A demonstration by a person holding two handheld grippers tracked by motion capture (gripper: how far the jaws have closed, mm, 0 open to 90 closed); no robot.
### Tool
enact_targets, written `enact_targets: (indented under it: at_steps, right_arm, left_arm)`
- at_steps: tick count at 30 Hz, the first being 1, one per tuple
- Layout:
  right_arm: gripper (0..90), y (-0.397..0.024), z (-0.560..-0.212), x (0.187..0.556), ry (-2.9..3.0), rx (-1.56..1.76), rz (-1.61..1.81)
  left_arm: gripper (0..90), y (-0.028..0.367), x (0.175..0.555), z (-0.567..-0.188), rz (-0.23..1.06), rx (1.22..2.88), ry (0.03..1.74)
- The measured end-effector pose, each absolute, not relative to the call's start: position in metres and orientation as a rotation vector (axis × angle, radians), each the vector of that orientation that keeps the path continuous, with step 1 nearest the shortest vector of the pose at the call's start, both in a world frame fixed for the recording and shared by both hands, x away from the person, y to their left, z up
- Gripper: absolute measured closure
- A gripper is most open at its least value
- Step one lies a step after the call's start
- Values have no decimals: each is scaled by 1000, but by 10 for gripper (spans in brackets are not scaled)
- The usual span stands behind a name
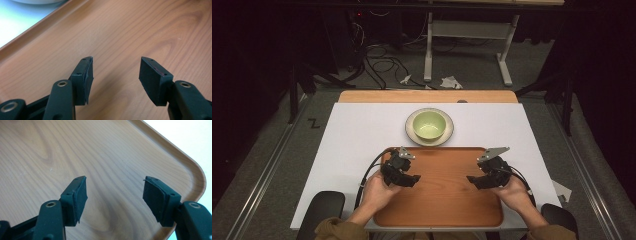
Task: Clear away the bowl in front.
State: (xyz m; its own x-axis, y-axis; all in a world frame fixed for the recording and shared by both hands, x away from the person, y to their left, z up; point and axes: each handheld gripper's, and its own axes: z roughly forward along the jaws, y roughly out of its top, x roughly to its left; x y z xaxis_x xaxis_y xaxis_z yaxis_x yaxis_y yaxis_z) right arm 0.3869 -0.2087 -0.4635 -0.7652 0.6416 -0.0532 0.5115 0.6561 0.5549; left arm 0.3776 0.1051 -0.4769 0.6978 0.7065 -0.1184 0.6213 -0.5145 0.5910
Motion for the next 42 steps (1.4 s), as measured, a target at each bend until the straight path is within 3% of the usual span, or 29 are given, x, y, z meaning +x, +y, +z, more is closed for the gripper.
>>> enact_targets:
  at_steps: [26, 42]
  right_arm:
    - [363, -204, -469, 387, 2671, 887, 712]
    - [363, -203, -469, 387, 2681, 876, 696]
  left_arm:
    - [443, 103, 377, -475, 196, 2304, 993]
    - [437, 104, 387, -456, 108, 2241, 982]
